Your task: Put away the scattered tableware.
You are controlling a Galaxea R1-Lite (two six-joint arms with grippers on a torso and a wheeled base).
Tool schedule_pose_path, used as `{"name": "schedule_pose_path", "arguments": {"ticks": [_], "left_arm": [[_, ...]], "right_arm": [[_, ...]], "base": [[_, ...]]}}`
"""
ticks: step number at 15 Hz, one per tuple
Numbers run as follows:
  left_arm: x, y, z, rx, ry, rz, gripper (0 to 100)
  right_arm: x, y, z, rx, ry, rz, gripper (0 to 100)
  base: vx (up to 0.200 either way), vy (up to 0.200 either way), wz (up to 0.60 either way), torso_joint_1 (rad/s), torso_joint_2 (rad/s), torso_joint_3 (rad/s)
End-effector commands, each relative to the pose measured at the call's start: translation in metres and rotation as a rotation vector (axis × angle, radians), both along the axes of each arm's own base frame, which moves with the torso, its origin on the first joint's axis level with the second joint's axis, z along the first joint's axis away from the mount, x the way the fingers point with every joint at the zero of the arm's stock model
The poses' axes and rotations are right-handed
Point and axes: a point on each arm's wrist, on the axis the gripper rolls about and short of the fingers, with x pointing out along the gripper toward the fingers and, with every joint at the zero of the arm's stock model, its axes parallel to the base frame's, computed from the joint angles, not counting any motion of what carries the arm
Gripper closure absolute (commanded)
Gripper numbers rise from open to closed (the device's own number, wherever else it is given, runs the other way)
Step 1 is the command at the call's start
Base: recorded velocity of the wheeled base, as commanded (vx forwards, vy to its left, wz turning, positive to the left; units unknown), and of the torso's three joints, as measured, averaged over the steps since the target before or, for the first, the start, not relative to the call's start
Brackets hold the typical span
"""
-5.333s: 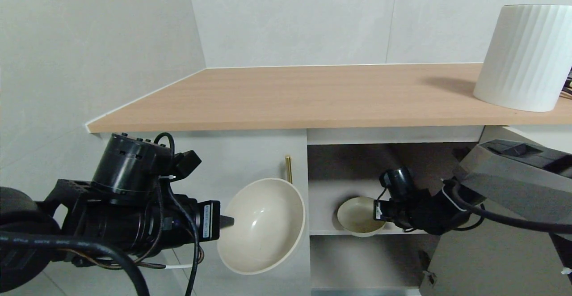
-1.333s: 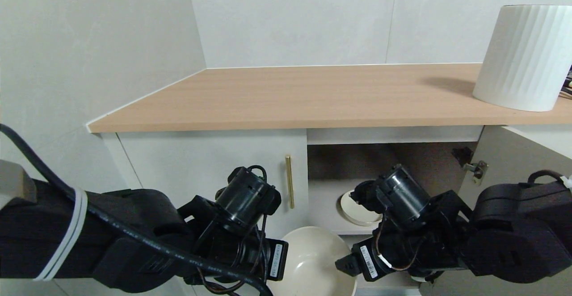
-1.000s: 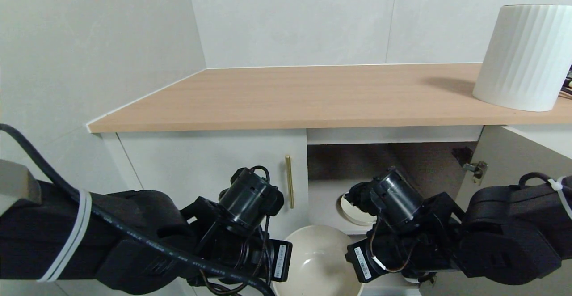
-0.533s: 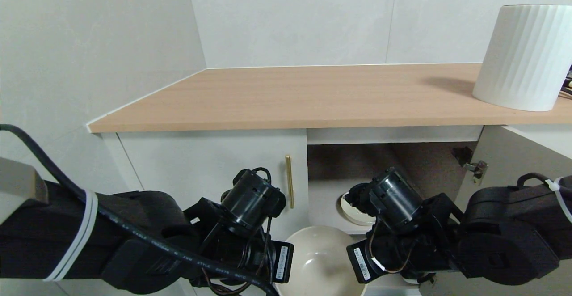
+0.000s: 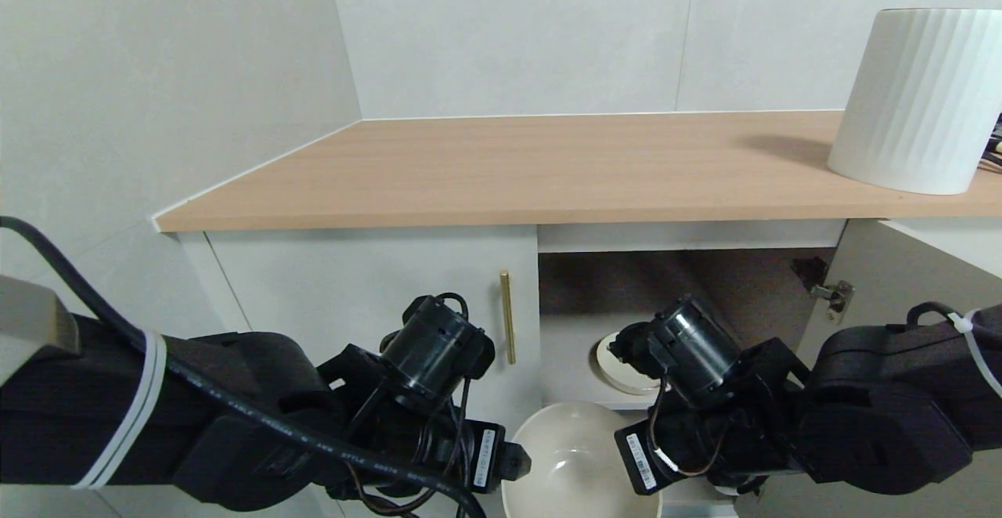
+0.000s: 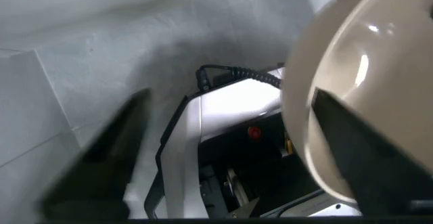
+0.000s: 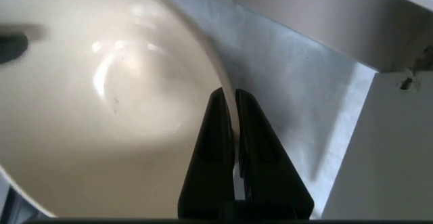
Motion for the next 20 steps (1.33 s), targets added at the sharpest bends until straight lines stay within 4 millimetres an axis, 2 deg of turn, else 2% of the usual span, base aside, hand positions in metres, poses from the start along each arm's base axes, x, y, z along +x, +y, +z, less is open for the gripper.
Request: {"name": "schedule_pose_path", "arguments": {"ticks": [1,4,6,8,11,14,16,20], "left_arm": [[0.0,0.0,0.003,-0.014,-0.007,-0.003,0],[-0.001,0.0,0.007,-0.031,-0.018,0.008,0],[-0.002,0.003,0.014,-0.048,-0.033,0.011,0],[-0.002,0.003,0.013,-0.046,-0.031,0.012,0],[-0.003,0.003,0.014,-0.046,-0.033,0.01,0],[-0.005,0.006,0.019,-0.057,-0.044,0.01,0],[-0.006,0.006,0.02,-0.061,-0.047,0.011,0],[-0.005,0.006,0.019,-0.057,-0.043,0.011,0]], "right_arm": [[0.001,0.002,-0.002,0.002,0.006,0.004,100],[0.004,0.003,-0.01,-0.015,0.022,-0.003,100],[0.014,-0.003,-0.013,-0.019,0.027,-0.04,100],[0.03,-0.016,-0.015,-0.006,0.038,-0.118,100],[0.058,-0.049,-0.027,0.022,0.082,-0.312,100],[0.073,-0.052,-0.042,0.056,0.051,-0.356,100],[0.097,-0.058,-0.052,0.177,-0.02,-0.476,100],[0.128,-0.071,-0.065,0.184,-0.102,-0.599,100]], "base": [[0.0,0.0,0.0,0.0,0.0,0.0],[0.0,0.0,0.0,0.0,0.0,0.0],[0.0,0.0,0.0,0.0,0.0,0.0],[0.0,0.0,0.0,0.0,0.0,0.0],[0.0,0.0,0.0,0.0,0.0,0.0],[0.0,0.0,0.0,0.0,0.0,0.0],[0.0,0.0,0.0,0.0,0.0,0.0],[0.0,0.0,0.0,0.0,0.0,0.0]]}}
